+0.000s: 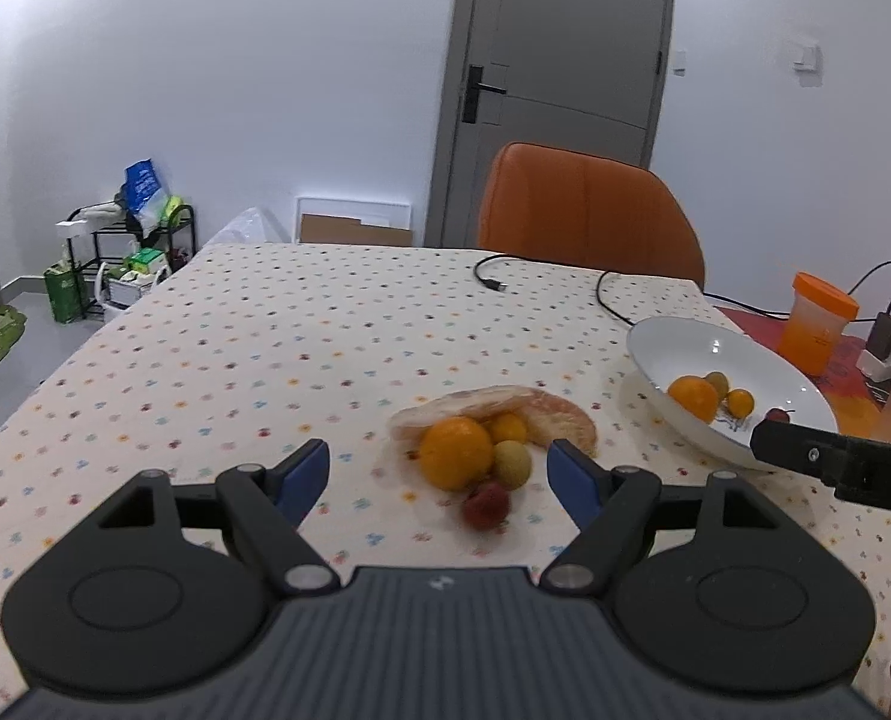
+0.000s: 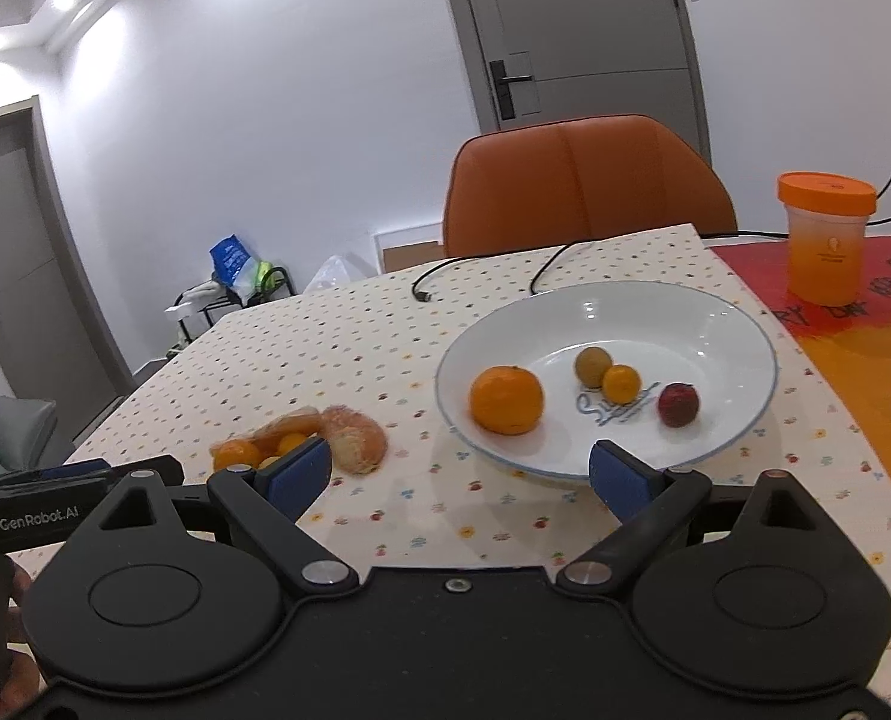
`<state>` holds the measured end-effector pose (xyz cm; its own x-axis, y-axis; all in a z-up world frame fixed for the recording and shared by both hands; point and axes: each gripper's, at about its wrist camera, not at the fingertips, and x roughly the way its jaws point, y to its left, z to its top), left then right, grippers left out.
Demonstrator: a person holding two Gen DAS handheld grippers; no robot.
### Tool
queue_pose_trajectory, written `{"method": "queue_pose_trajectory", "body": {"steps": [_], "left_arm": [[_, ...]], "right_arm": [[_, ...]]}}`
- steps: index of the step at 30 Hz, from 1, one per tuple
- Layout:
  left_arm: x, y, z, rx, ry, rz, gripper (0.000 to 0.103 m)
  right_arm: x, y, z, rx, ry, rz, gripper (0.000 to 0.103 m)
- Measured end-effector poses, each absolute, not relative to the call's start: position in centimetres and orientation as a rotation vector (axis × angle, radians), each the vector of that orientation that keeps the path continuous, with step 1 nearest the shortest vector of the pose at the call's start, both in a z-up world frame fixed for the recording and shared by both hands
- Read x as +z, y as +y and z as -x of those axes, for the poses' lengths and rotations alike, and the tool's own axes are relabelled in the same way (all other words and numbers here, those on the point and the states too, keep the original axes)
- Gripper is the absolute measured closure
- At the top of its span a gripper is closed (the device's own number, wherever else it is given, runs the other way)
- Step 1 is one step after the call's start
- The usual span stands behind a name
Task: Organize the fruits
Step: 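Move both open tools back toward the fruit pile, then grasp a large orange with the left tool while the right tool reaches toward a yellow fruit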
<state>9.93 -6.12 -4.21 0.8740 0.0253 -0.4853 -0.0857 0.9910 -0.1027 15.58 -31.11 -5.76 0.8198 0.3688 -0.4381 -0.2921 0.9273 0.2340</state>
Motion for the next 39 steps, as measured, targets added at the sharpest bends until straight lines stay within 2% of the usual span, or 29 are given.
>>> {"method": "queue_pose_trajectory", "body": {"steps": [10,15,18,20,26,39], "left_arm": [[-4.7,-3.8,-8.2,0.115,0.515,0.137,0.025],[-4.7,-3.0,-7.6,0.135,0.516,0.153,0.025],[-4.6,-2.6,-7.2,0.158,0.504,0.158,0.024],[-4.5,-2.3,-7.1,0.186,0.501,0.156,0.016],[-4.2,-1.7,-6.6,0.189,0.484,0.163,0.008],[-4.7,-0.8,-6.7,0.117,0.486,0.195,0.007]], "right_arm": [[-5.9,-29.3,-15.2,0.398,0.510,-0.147,0.009],[-5.9,-28.5,-14.8,0.429,0.507,-0.139,0.000],[-5.8,-28.0,-14.7,0.455,0.505,-0.132,0.000],[-5.8,-27.5,-14.6,0.465,0.507,-0.124,0.000],[-5.9,-26.6,-14.4,0.478,0.518,-0.113,0.000],[-6.4,-24.8,-14.7,0.492,0.543,-0.069,0.000]]}}
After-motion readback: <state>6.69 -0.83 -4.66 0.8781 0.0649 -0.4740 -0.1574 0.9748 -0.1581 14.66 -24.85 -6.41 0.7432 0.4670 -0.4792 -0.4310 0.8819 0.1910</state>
